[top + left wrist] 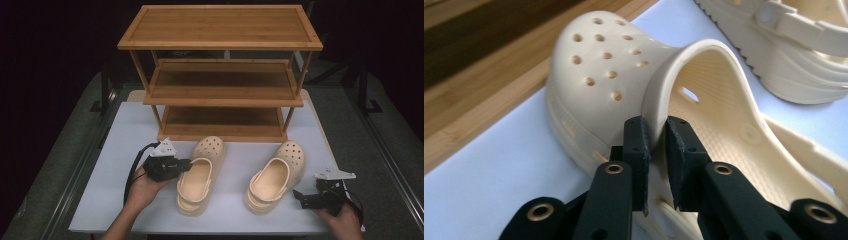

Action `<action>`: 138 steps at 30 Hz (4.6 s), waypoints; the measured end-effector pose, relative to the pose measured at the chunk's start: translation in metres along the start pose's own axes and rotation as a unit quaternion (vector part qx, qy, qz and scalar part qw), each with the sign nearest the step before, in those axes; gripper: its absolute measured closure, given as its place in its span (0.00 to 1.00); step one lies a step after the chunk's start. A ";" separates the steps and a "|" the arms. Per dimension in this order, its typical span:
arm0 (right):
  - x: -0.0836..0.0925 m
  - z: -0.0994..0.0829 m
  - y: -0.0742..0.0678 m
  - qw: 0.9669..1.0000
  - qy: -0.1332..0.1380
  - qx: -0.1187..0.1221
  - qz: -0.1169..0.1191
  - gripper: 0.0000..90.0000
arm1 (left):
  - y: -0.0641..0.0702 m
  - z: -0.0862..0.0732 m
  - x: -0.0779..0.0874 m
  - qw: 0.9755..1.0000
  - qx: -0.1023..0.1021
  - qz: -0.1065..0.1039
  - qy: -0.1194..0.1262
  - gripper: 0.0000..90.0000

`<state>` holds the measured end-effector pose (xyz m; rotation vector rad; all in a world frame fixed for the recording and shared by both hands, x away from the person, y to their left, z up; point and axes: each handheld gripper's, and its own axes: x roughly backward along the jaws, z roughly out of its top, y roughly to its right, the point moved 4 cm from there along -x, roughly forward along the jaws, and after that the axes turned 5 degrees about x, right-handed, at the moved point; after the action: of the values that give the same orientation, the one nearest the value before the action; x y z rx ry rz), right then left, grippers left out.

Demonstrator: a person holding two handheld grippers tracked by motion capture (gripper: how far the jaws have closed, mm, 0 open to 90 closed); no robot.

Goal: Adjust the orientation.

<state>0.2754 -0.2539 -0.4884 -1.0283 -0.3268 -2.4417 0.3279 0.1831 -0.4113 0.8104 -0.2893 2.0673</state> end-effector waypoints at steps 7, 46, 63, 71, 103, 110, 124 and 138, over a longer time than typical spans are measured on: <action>0.000 0.000 0.000 1.000 0.000 0.000 0.000 0.00 | -0.003 -0.001 0.006 1.000 -0.012 0.018 -0.001 0.92; 0.000 0.000 0.000 1.000 0.000 0.001 0.000 0.00 | -0.043 -0.058 0.076 0.995 0.061 0.072 0.037 0.80; 0.000 0.000 0.000 1.000 0.001 0.001 0.000 0.00 | -0.097 -0.101 0.103 0.982 0.124 0.143 -0.001 0.27; 0.000 0.000 0.000 1.000 -0.001 0.000 0.001 0.00 | -0.112 -0.123 0.081 0.975 0.136 0.168 -0.054 0.02; 0.031 0.029 0.028 0.999 0.039 -0.026 0.006 1.00 | -0.114 -0.135 0.070 0.979 0.121 0.158 -0.040 0.00; 0.020 0.040 0.053 0.999 0.026 -0.032 0.000 1.00 | -0.114 -0.135 0.070 0.979 0.122 0.158 -0.040 0.00; -0.008 0.049 0.050 0.999 -0.003 -0.008 0.037 1.00 | -0.115 -0.135 0.070 0.979 0.122 0.158 -0.040 0.00; -0.030 0.073 0.038 0.997 0.006 0.009 0.070 1.00 | -0.115 -0.135 0.070 0.979 0.121 0.158 -0.041 0.00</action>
<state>0.3578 -0.2488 -0.4581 -0.9941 -0.2620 -2.3149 0.3314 0.3613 -0.4795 1.0543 -0.2247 2.4020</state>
